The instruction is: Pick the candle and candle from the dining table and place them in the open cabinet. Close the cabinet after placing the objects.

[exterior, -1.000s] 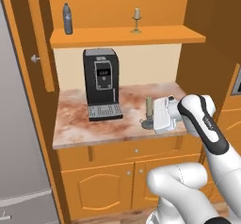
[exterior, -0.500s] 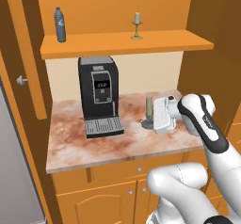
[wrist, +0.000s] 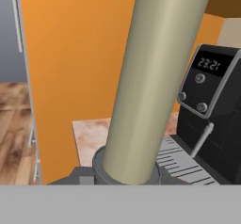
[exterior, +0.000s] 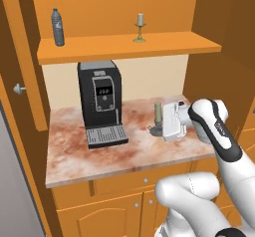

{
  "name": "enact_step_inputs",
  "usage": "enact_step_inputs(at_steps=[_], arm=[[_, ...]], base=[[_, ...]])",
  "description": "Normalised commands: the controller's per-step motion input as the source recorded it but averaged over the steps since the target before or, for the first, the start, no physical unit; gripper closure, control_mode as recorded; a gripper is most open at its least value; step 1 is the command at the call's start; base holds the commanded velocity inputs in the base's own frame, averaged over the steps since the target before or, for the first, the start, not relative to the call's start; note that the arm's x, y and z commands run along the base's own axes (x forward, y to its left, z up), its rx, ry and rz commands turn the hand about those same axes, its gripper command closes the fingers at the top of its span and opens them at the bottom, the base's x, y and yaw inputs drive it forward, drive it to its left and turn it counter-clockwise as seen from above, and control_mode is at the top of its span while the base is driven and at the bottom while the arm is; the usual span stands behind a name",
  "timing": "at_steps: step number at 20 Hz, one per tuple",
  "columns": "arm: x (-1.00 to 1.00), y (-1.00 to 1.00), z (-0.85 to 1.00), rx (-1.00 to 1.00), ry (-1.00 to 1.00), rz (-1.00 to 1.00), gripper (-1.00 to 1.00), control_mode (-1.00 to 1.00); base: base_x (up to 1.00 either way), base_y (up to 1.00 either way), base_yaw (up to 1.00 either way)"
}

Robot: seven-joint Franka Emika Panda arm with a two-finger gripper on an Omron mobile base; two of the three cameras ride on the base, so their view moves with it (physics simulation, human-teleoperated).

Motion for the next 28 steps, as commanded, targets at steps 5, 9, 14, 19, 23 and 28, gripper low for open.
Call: enact_step_inputs(at_steps=[5, 9, 14, 19, 23, 28], arm=[[0.0, 0.0, 0.0, 0.0, 0.0, 0.0, 1.0, 1.0], [0.0, 0.0, 0.0, 0.0, 0.0, -0.01, 1.0, -1.0], [0.14, 0.09, 0.11, -0.01, 0.0, -0.12, 1.0, -1.0], [0.17, 0.22, 0.36, -0.06, 0.0, -0.05, 1.0, -1.0], [0.0, 0.04, 0.52, -0.04, 0.0, 0.0, 1.0, -1.0], [0.0, 0.06, 0.61, -0.03, -0.01, 0.0, 1.0, -1.0]], base=[[0.0, 0.0, 0.0], [0.0, 0.0, 0.0], [0.0, 0.0, 0.0], [0.0, 0.0, 0.0], [0.0, 0.0, 0.0], [0.0, 0.0, 0.0]])
